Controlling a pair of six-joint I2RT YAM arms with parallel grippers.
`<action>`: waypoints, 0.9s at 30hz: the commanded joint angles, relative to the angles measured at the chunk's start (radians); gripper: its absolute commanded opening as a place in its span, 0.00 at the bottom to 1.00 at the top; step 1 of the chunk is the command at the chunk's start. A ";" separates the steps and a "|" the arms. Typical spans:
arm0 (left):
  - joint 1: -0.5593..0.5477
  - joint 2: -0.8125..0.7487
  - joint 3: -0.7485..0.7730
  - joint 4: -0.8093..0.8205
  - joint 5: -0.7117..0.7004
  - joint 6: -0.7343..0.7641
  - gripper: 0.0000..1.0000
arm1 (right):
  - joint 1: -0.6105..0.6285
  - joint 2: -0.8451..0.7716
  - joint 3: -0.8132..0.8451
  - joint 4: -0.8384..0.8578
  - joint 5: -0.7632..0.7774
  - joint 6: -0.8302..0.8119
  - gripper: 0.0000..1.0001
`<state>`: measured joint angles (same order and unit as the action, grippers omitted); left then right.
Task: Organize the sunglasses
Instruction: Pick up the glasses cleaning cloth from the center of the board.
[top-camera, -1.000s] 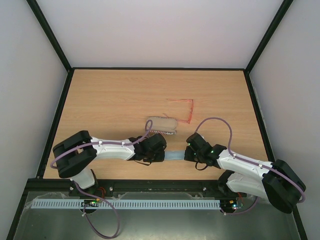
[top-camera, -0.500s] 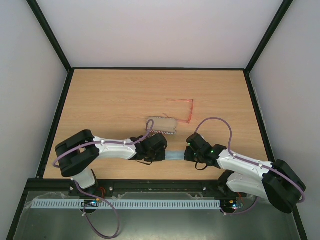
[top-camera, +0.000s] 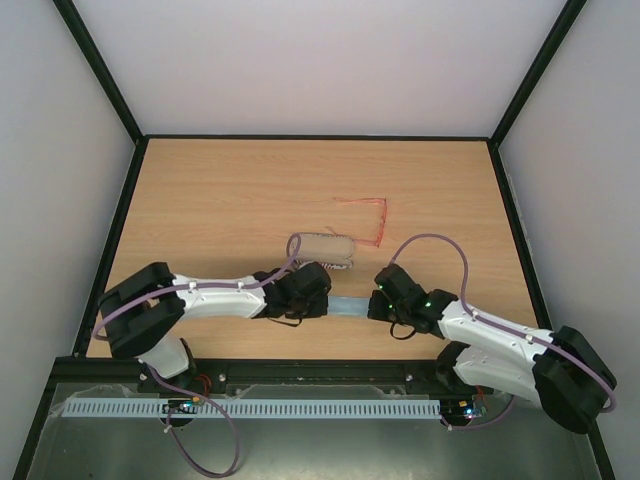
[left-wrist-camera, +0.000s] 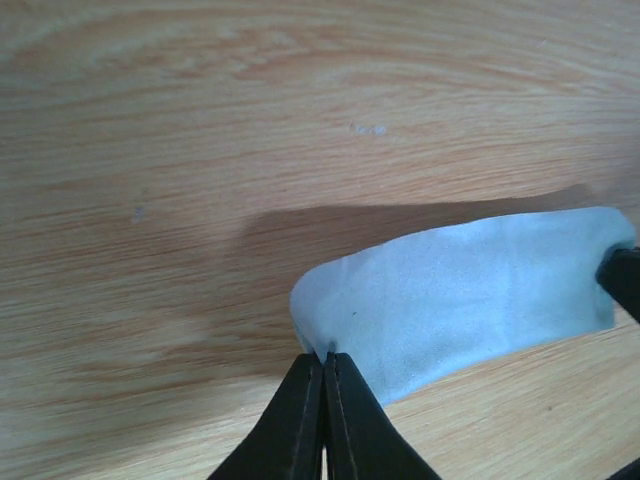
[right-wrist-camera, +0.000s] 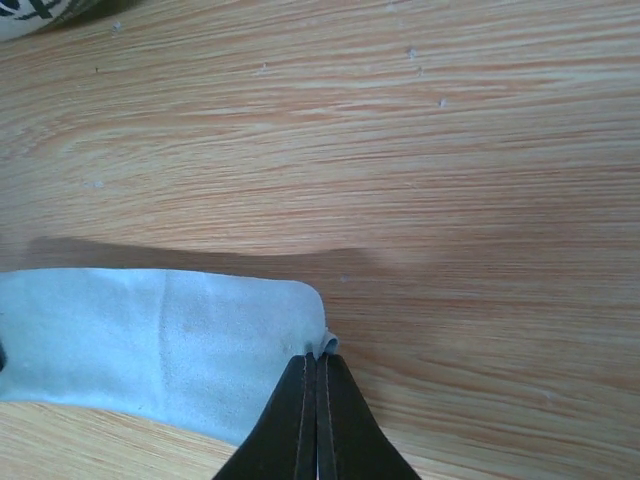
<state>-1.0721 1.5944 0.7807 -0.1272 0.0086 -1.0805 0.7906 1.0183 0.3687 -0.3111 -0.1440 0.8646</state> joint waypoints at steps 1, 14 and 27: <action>0.014 -0.053 0.010 -0.043 -0.034 0.014 0.02 | 0.006 -0.021 0.037 -0.037 0.008 0.002 0.01; 0.025 -0.122 0.032 -0.095 -0.064 0.022 0.02 | 0.006 -0.037 0.111 -0.080 0.013 -0.003 0.01; 0.054 -0.203 0.065 -0.160 -0.090 0.046 0.02 | 0.006 -0.017 0.224 -0.122 0.023 -0.025 0.01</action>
<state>-1.0336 1.4261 0.8093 -0.2390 -0.0566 -1.0557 0.7906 0.9943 0.5304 -0.3889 -0.1497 0.8581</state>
